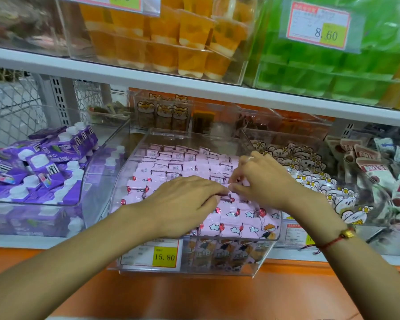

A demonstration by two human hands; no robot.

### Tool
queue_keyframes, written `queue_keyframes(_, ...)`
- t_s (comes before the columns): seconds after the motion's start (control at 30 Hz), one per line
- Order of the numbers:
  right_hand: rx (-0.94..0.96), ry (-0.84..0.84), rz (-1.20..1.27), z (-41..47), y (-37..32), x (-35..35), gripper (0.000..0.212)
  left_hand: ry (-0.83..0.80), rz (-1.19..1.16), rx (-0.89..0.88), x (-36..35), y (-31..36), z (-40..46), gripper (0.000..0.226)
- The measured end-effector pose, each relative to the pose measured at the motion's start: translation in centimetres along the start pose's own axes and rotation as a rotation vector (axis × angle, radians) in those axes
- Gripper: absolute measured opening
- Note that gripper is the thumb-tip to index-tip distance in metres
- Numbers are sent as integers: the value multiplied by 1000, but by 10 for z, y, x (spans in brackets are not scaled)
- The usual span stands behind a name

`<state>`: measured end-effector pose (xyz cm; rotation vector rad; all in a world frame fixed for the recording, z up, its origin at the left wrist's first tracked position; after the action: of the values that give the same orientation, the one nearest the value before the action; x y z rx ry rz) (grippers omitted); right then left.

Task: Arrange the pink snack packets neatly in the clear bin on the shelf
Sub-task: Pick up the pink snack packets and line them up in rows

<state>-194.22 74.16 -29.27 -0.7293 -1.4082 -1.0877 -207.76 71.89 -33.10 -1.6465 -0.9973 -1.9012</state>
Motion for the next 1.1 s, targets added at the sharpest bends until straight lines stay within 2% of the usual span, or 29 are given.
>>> queue_keyframes(0.17,48,67,177,-3,5,5,9,-54,32,-12,-3,0,1,43)
queue_keyframes(0.33,147,7,377,-6,3,-5,5,-73,71,-10,-5,-1,4,41)
queue_keyframes(0.53,149,310,552,-10,10,12,6,-103,91,-23,-6,-1,4,43)
queue_keyframes(0.63,119,405,609,-13,12,18,4,-103,84,-19,-7,0,3,43)
queue_keyframes(0.73,78,353,537,-11,15,14,5,-104,73,-17,-8,0,2,44)
queue_keyframes(0.9,99,202,244,-8,6,5,6,-96,62,-17,-8,-1,2,44)
queue_keyframes(1.1,99,422,191,-16,5,22,20,-76,56,-25,-8,-2,3,43)
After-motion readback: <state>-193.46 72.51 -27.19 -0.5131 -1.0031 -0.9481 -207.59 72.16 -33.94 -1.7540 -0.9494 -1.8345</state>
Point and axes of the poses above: each hand's wrist, its own z-axis towards the middle knuckle, its own x-axis out of the back of the hand, y = z × x, the point moved 5 cm from there along z, towards the middle knuckle, and after that the axes turned 8 degrees about -y, right-handed, at the moved point
